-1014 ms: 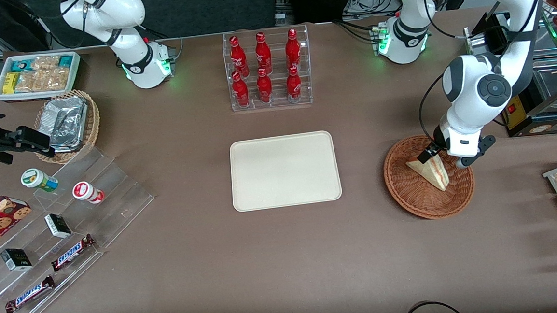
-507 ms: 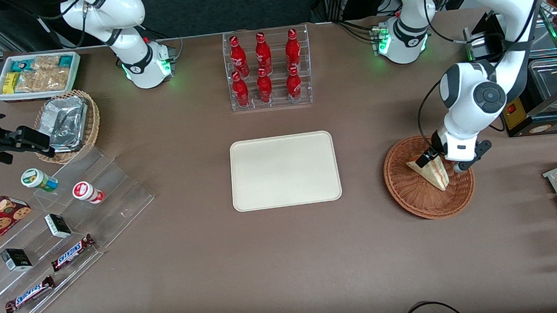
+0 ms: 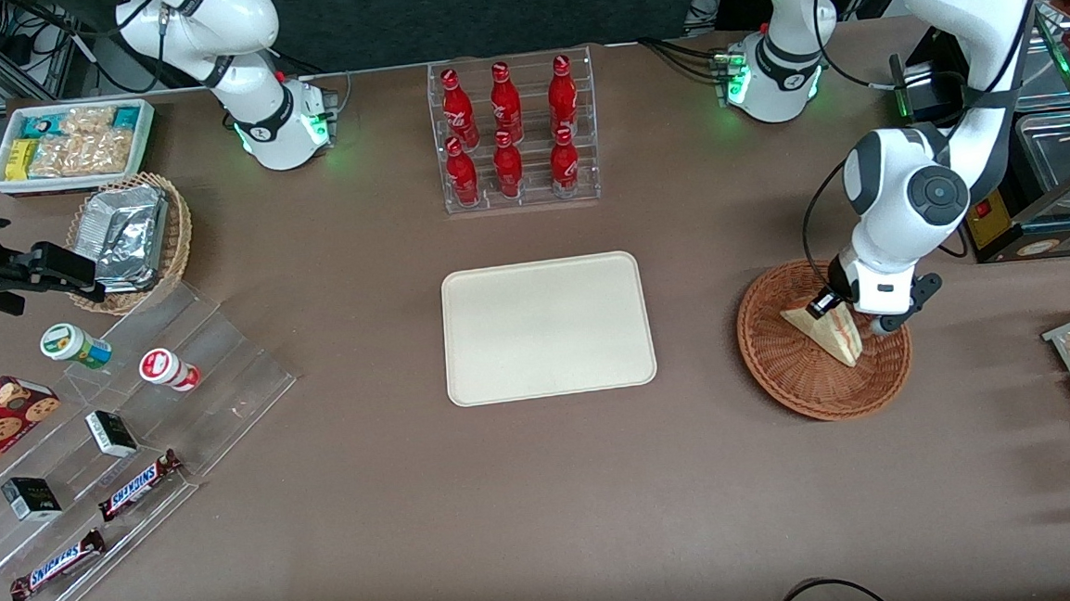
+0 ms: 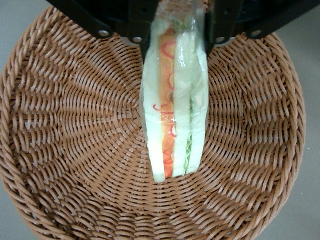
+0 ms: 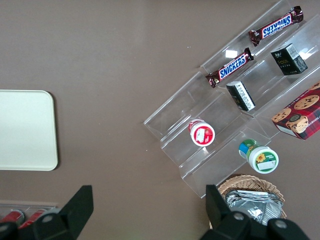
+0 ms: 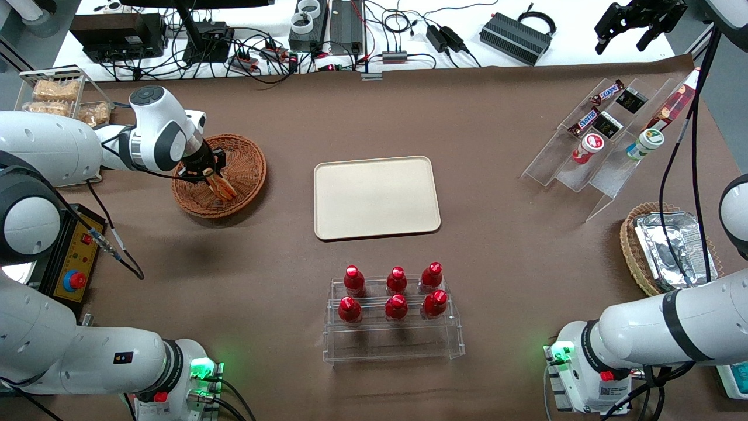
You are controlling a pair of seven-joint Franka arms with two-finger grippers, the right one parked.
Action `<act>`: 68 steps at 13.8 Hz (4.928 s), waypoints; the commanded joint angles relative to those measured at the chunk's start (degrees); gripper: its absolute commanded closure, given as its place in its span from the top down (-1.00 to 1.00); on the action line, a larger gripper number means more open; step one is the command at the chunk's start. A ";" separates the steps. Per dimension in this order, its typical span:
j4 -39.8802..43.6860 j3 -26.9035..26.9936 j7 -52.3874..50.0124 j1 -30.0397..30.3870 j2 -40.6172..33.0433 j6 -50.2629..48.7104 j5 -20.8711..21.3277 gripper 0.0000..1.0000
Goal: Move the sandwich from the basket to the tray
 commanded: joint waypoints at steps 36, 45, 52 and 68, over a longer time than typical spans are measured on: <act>29.26 -1.30 -8.49 -39.72 17.47 -11.14 0.31 -1.00; 35.08 -1.04 -11.13 -44.56 24.60 -11.23 1.01 -1.00; 36.39 -0.68 -11.05 -43.95 22.32 -17.80 1.11 1.00; 38.24 -0.77 5.61 -17.69 -3.07 -50.93 -0.21 1.00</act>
